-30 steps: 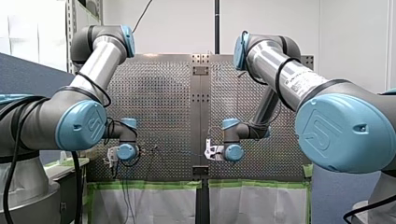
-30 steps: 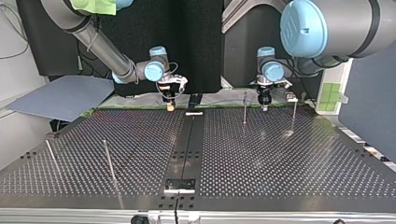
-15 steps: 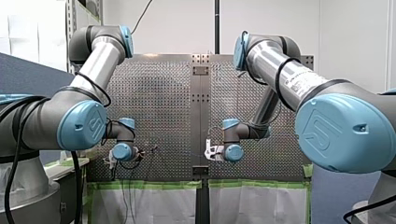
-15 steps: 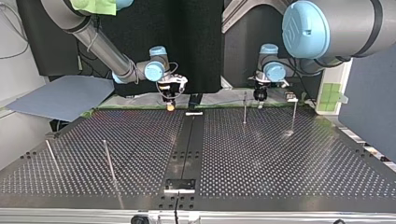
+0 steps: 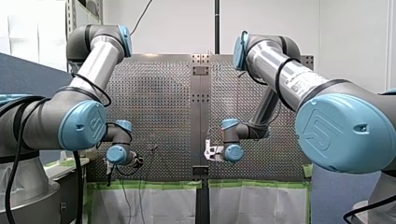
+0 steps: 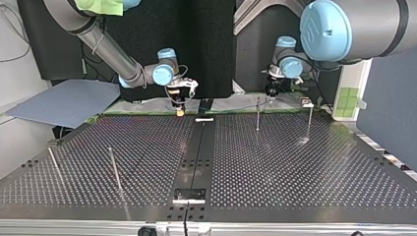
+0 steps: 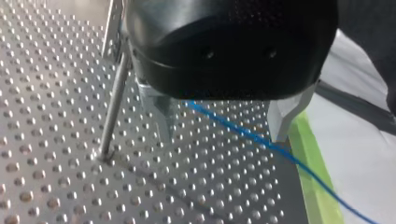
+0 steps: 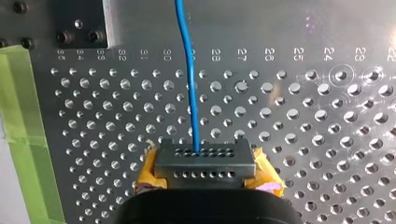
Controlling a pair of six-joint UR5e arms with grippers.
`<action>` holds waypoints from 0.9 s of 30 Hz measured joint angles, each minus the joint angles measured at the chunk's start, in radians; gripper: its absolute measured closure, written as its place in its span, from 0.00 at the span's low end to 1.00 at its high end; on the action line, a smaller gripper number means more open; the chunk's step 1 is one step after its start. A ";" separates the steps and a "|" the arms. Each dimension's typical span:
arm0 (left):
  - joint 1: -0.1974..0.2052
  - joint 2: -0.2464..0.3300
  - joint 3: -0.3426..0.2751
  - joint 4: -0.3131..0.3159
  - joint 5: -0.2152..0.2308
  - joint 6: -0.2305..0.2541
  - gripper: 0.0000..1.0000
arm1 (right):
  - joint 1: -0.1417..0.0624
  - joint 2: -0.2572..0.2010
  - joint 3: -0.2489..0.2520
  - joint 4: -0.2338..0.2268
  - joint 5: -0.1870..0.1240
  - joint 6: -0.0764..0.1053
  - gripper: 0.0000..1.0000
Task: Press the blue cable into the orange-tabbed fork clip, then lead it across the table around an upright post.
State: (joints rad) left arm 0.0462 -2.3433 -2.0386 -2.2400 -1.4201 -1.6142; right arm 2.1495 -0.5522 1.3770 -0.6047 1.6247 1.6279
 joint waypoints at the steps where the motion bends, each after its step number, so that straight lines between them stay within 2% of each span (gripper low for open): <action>1: 0.000 0.005 -0.005 0.004 0.004 0.001 0.00 | 0.000 0.000 0.000 0.000 0.000 0.000 1.00; 7: 0.002 0.038 -0.044 0.026 0.013 0.000 0.00 | 0.001 0.000 0.000 0.000 0.000 0.000 1.00; 16: 0.002 0.067 -0.119 0.097 0.035 -0.001 0.00 | 0.001 0.000 0.000 0.000 0.000 0.000 1.00; 23: -0.008 0.124 -0.181 0.161 0.043 -0.049 0.00 | 0.002 0.000 0.000 0.000 0.001 0.000 1.00; 27: -0.015 0.163 -0.196 0.193 0.062 -0.087 0.00 | 0.004 0.000 0.000 0.002 0.000 0.000 1.00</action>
State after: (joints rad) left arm 0.0310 -2.1802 -2.2341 -2.0469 -1.3579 -1.7015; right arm 2.1531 -0.5519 1.3770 -0.6032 1.6248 1.6279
